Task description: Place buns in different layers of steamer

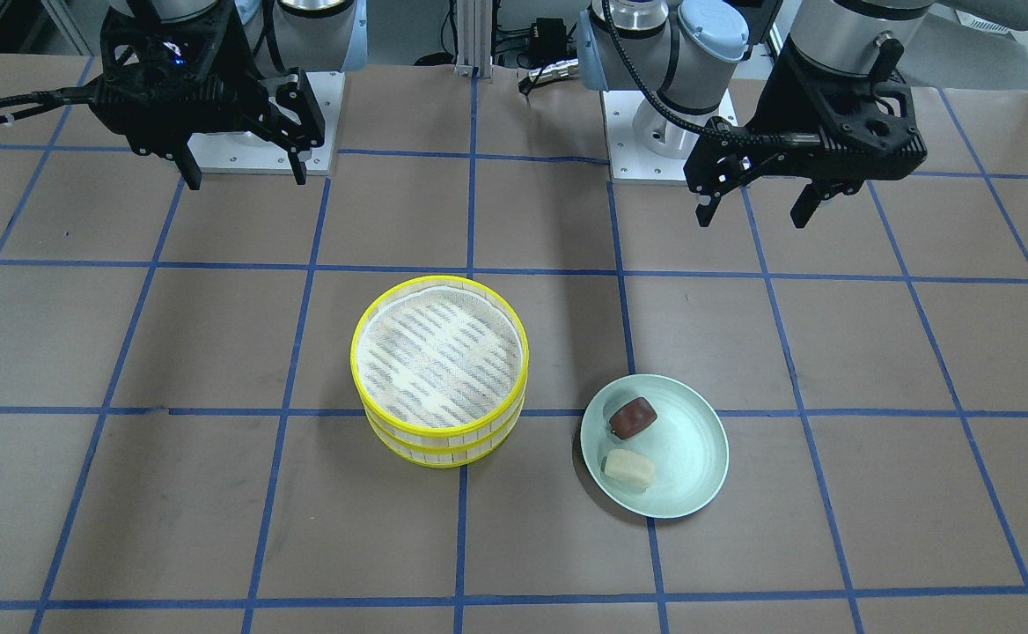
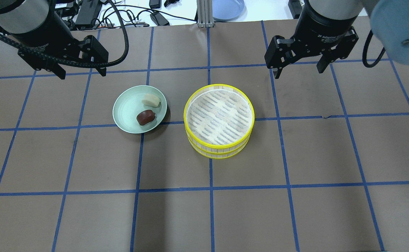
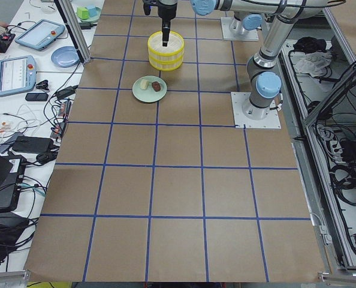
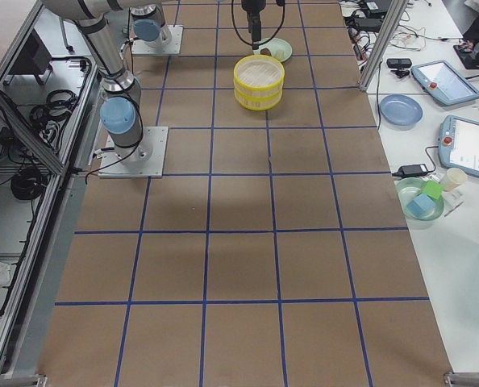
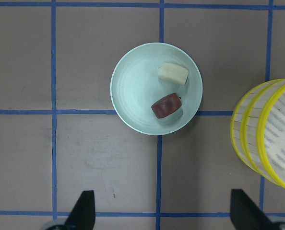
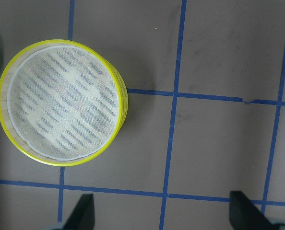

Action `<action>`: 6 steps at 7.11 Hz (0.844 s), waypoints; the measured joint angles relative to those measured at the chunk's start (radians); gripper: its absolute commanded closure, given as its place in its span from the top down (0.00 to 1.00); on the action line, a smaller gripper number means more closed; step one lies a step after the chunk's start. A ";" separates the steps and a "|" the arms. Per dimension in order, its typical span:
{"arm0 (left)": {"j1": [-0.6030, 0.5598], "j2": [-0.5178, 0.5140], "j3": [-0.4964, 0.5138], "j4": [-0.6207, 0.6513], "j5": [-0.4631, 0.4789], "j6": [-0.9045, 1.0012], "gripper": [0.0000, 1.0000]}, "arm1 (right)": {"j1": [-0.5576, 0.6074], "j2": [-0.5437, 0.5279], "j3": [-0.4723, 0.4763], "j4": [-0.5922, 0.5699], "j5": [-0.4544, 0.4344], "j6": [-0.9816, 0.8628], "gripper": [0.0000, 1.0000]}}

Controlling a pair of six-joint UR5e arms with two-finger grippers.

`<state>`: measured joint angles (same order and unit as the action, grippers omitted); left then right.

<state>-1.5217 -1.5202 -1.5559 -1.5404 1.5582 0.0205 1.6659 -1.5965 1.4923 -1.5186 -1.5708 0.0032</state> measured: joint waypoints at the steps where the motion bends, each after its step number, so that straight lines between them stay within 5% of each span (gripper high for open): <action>1: 0.000 0.003 -0.009 0.000 -0.002 -0.001 1.00 | 0.000 -0.002 0.001 0.000 0.000 0.000 1.00; 6: 0.001 0.005 -0.052 0.008 0.002 -0.003 1.00 | 0.001 -0.013 0.016 0.002 0.000 0.001 1.00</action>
<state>-1.5211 -1.5155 -1.6082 -1.5321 1.5603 0.0172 1.6674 -1.6098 1.5084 -1.5171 -1.5708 0.0046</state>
